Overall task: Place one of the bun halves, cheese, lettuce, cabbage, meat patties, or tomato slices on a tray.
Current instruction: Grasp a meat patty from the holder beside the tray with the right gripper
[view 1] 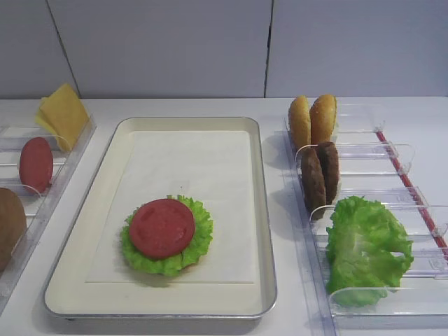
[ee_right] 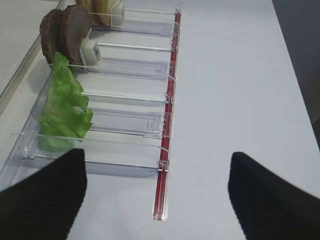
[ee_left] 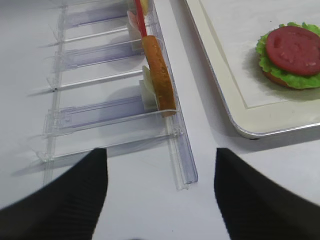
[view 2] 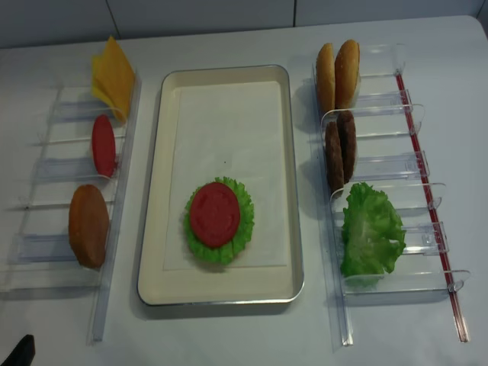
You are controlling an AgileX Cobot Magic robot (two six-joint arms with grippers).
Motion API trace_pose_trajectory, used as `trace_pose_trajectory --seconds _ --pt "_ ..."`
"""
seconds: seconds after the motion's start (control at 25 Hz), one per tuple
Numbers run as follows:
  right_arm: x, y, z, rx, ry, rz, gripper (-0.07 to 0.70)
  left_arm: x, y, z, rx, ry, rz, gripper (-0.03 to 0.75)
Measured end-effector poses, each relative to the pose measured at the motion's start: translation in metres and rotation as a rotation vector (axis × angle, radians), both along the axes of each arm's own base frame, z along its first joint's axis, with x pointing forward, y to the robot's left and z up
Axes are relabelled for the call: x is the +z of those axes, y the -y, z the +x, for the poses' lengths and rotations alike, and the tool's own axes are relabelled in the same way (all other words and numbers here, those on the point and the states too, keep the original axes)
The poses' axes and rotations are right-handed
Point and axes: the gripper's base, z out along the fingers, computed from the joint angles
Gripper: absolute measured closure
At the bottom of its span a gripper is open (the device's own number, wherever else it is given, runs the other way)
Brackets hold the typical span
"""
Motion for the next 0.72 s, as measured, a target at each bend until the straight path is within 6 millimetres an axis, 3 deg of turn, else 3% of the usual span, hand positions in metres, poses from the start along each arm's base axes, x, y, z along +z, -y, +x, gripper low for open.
trace_pose_trajectory --seconds 0.72 --pt "0.0 0.0 0.0 0.001 0.0 -0.002 0.024 0.0 0.0 0.0 0.0 0.0 0.0 0.25"
